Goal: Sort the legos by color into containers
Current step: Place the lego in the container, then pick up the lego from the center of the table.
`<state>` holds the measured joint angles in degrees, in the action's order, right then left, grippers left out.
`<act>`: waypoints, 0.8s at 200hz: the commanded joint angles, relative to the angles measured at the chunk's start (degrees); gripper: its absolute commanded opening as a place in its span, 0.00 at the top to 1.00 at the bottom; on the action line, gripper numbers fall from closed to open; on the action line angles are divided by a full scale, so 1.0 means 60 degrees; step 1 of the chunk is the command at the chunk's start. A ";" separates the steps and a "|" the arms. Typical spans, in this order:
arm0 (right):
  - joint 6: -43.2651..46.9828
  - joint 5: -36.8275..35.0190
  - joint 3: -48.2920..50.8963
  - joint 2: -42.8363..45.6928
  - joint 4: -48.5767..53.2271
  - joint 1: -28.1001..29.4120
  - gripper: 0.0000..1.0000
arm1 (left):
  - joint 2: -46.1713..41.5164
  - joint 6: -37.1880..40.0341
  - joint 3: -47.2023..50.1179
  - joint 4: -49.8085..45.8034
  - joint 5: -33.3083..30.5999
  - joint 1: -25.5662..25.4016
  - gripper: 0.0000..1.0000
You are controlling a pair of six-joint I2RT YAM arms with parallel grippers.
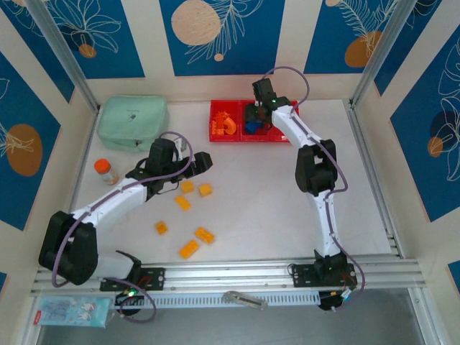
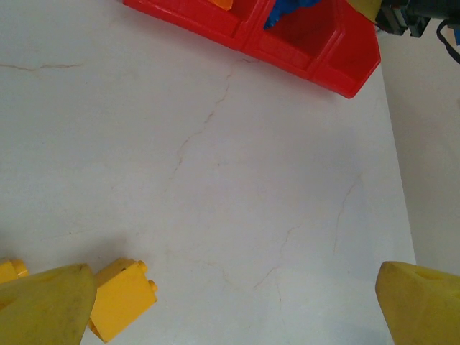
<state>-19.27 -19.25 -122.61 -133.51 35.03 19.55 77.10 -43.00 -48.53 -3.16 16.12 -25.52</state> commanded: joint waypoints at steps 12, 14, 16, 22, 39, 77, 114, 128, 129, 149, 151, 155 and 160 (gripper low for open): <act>0.0210 0.0119 0.0508 0.1172 -0.0049 0.0111 0.36 | -0.0354 0.0224 -0.0220 -0.0031 0.0126 -0.0068 0.01; 0.0198 0.0117 0.0522 0.1209 -0.0033 0.0111 0.36 | -0.0373 0.0224 -0.0218 -0.0052 0.0119 -0.0068 0.01; 0.0195 0.0128 0.0537 0.1244 -0.0017 0.0111 0.36 | -0.0392 0.0224 -0.0206 -0.0069 0.0117 -0.0068 0.01; 0.0148 0.0170 0.0600 0.1354 0.0027 0.0124 0.36 | -0.0500 0.0238 -0.0177 -0.0108 0.0100 -0.0068 0.01; 0.0125 0.0149 0.1123 0.1857 0.0110 0.0300 0.35 | -0.0808 0.0239 -0.0037 -0.0230 -0.0012 -0.0072 0.01; -0.0452 0.0617 0.3845 0.3740 -0.0454 0.0949 0.31 | -0.1788 0.0281 0.0429 -0.0748 -0.0309 -0.0054 0.01; -0.1002 0.0914 0.5950 0.5071 -0.0547 0.2101 0.27 | -0.3145 0.0381 0.1056 -0.1811 -0.0797 -0.0026 0.01; -0.1336 0.1199 0.6516 0.5293 -0.0650 0.2603 0.27 | -0.3688 0.0363 0.1322 -0.2195 -0.1016 -0.0024 0.01; -0.1355 0.1215 0.6554 0.5299 -0.0651 0.2624 0.26 | -0.3728 0.0359 0.1343 -0.2226 -0.1031 -0.0024 0.01; -0.1705 0.1269 0.7105 0.5239 -0.0884 0.3445 0.25 | -0.4505 0.0200 0.1711 -0.2779 -0.1417 -0.0024 0.01; -0.1720 0.1284 0.7145 0.5215 -0.0908 0.3548 0.24 | -0.4571 0.0178 0.1756 -0.2827 -0.1443 -0.0021 0.01; -0.1738 0.1302 0.7212 0.5157 -0.0981 0.3715 0.24 | -0.4754 0.0135 0.1832 -0.2901 -0.1502 -0.0017 0.01; -0.1774 0.1278 0.7270 0.5073 -0.1054 0.3907 0.23 | -0.4961 0.0088 0.1942 -0.2999 -0.1560 -0.0012 0.01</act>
<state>-26.46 -14.11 -81.58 -102.83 30.65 38.57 51.92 -41.95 -39.40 -15.25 10.46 -25.52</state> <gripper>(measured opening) 0.756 0.994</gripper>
